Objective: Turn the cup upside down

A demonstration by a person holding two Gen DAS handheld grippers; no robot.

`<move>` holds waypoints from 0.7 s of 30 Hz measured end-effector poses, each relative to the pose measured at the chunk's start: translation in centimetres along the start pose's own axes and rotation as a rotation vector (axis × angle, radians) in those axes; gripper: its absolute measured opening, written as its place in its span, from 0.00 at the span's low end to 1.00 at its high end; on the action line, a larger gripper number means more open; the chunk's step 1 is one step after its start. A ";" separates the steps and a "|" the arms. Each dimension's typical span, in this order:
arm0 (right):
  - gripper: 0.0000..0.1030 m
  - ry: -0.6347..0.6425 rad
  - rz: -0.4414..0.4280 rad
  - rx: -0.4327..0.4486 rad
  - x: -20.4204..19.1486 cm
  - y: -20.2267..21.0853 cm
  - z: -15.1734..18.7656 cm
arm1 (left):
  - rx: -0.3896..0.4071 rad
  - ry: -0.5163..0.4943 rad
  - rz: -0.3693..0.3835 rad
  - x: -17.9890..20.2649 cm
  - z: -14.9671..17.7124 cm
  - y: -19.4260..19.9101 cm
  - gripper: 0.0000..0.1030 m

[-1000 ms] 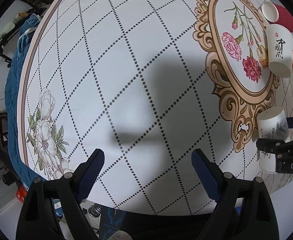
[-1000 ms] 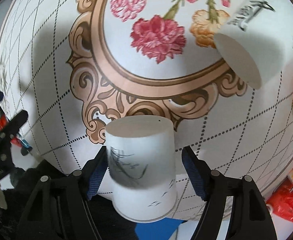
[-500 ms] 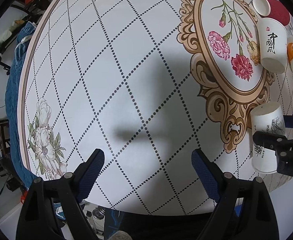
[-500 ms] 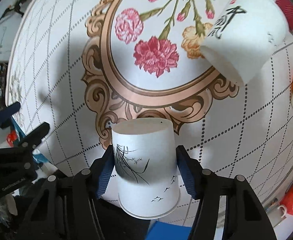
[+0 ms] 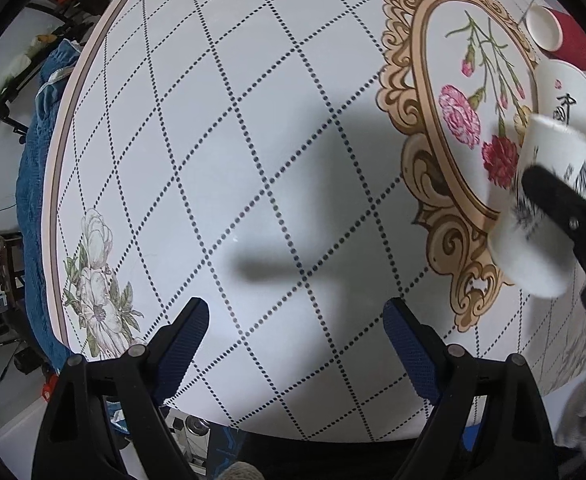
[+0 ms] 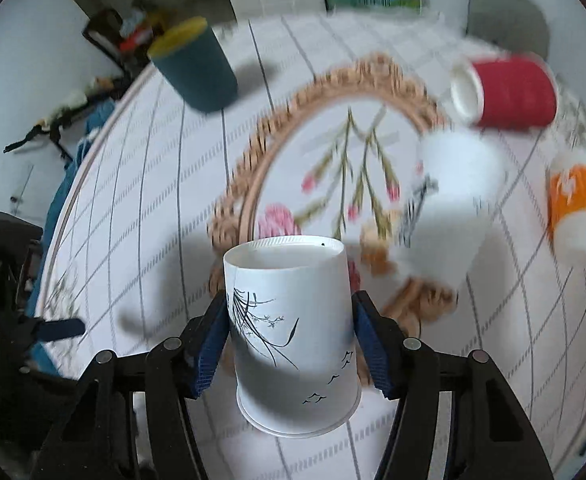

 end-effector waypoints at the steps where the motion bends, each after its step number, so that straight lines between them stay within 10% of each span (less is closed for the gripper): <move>1: 0.61 0.005 0.015 0.042 -0.4 -0.1 -0.3 | 0.001 0.001 -0.003 -0.2 -0.2 0.0 0.86; 7: 0.61 0.067 0.095 0.147 -0.8 0.8 0.8 | 0.003 -0.015 -0.017 -2.6 -0.9 -0.1 0.86; 21: 0.62 -0.013 0.130 0.020 -1.1 0.9 5.7 | 0.065 -0.108 -0.001 -4.5 2.8 2.3 0.86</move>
Point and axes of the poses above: each gripper's, at about its wrist camera, not at the fingertips, and y roughly against the way its jaws point, x to its right, z to its underside, the point moved 8 cm from there along -y, roughly the way its jaws point, and after that the axes turned 13 degrees about y, right-handed, at the moved point
